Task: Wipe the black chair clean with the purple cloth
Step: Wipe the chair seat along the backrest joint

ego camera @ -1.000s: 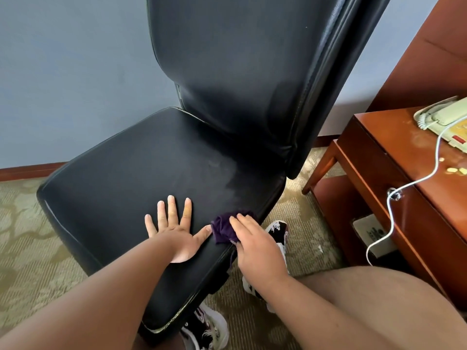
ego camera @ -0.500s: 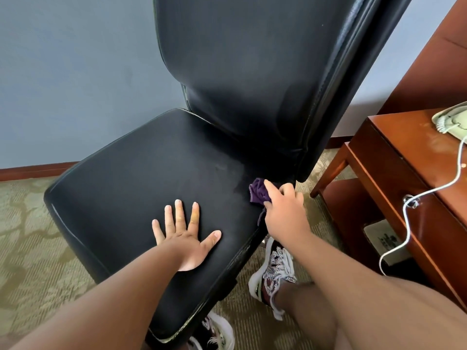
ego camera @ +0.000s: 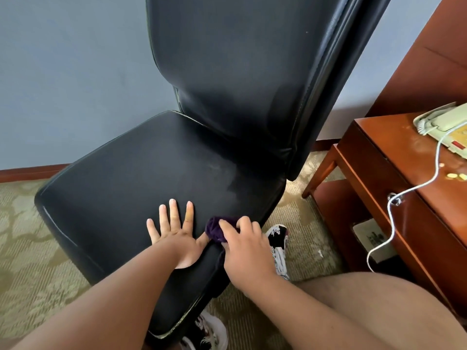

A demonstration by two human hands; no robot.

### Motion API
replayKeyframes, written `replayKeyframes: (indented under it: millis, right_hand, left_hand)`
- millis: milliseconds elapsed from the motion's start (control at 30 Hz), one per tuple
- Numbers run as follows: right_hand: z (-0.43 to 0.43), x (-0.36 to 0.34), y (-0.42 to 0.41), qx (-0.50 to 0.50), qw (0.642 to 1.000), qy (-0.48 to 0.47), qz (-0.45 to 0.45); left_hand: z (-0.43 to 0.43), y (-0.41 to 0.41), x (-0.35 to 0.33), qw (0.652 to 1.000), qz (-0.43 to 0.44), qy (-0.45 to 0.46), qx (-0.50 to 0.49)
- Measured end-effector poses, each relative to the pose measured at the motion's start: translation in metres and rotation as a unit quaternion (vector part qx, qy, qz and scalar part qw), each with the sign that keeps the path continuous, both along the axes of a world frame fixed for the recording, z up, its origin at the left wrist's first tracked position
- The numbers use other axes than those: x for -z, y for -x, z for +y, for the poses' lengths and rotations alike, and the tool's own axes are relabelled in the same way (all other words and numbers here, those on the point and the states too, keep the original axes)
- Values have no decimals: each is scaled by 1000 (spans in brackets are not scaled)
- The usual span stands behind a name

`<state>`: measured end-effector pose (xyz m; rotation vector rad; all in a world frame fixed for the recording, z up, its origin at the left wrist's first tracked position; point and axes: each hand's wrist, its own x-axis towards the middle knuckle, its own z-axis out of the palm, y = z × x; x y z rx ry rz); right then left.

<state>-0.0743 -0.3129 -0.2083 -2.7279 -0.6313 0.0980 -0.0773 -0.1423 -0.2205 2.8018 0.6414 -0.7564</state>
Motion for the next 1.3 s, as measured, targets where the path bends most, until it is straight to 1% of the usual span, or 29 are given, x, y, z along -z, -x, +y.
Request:
replayKeyframes:
  millis: [100, 267, 300, 400, 433, 500, 567, 733, 800, 900, 933, 1000, 1067, 1133, 1300]
  right_hand:
    - [-5, -3, -24, -10, 1000, 8, -25]
    - [-8, -9, -78, 55, 998, 33, -27]
    - [-6, -11, -90, 75, 996, 34, -13]
    - [11, -17, -110, 153, 986, 8, 70]
    - [19, -18, -109, 163, 983, 6, 80]
    - [27, -17, -100, 138, 989, 26, 51]
    - [24, -12, -88, 84, 996, 29, 18]
    - [-1, -3, -58, -27, 999, -1, 31]
    - [-9, 1, -47, -53, 998, -11, 28]
    - [-18, 2, -54, -72, 997, -9, -8]
    - [-22, 2, -64, -60, 998, -8, -21]
    - [-33, 3, -91, 11, 999, -22, -34]
    - [-49, 7, -122, 116, 992, -55, -16]
    - [-61, 11, -149, 190, 978, -85, 16]
    - [-61, 7, -200, 257, 955, -135, 57]
  left_hand:
    - [1, 1, 1, 1000, -12, 10, 1]
    - [1, 1, 2, 1000, -14, 23, 1]
    - [0, 1, 1, 1000, -14, 23, 1]
    - [-3, -2, 0, 1000, -11, 22, -7]
    - [-5, -3, 0, 1000, -8, 23, -11]
    - [-8, -6, -1, 1000, -2, 24, -19]
    - [-11, -8, -1, 999, 4, 24, -24]
    - [-16, -9, -5, 999, 13, 22, -27]
    - [-16, -8, -5, 999, 11, 22, -25]
    - [-12, -6, -4, 999, -3, 28, -23]
    - [-11, -5, -4, 999, -8, 34, -22]
    - [-10, -3, -3, 999, -13, 46, -20]
    - [-8, -2, -3, 999, -14, 47, -17]
    - [-7, -2, -2, 999, -13, 47, -15]
    - [-7, -4, -1, 998, -5, 52, -17]
